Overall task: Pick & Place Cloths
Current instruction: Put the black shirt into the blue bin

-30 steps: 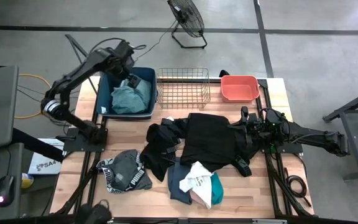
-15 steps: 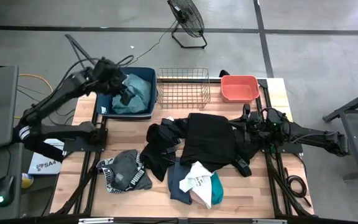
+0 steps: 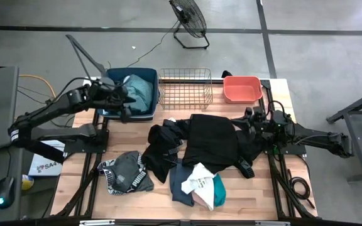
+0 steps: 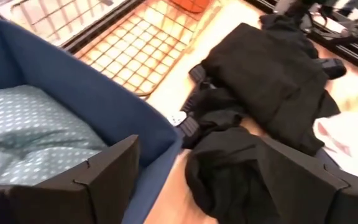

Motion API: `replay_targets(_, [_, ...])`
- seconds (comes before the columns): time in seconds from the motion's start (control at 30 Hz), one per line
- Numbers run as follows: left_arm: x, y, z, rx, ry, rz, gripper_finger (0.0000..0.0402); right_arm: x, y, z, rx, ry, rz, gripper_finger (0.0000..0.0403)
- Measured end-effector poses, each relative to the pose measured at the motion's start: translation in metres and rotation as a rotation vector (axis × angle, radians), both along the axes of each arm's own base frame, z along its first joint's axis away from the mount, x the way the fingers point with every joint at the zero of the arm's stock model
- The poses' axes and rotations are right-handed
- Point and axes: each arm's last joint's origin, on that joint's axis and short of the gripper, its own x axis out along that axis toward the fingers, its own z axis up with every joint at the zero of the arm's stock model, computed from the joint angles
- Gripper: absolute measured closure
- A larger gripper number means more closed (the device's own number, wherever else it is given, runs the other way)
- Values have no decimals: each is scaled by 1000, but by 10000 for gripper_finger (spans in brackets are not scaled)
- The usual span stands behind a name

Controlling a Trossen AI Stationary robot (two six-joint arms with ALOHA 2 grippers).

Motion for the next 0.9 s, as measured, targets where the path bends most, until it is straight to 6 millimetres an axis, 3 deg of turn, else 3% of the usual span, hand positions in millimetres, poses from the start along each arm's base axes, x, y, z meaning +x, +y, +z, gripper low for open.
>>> replay_targets(0.23, [3, -1, 1, 14, -16, -14, 90, 0, -3, 3, 197, -31, -97, 398])
replay_targets(0.4, [5, -1, 4, 30, -48, -14, 90, 11, 1, 26, 213, 44, -49, 398])
replay_targets(0.7, [5, 0, 4, 22, -48, -5, 90, 67, 10, 54, 202, 460, -53, 398])
replay_targets(0.9, [4, -1, 3, 8, -33, -1, 90, 105, 10, 60, 323, 683, -105, 398])
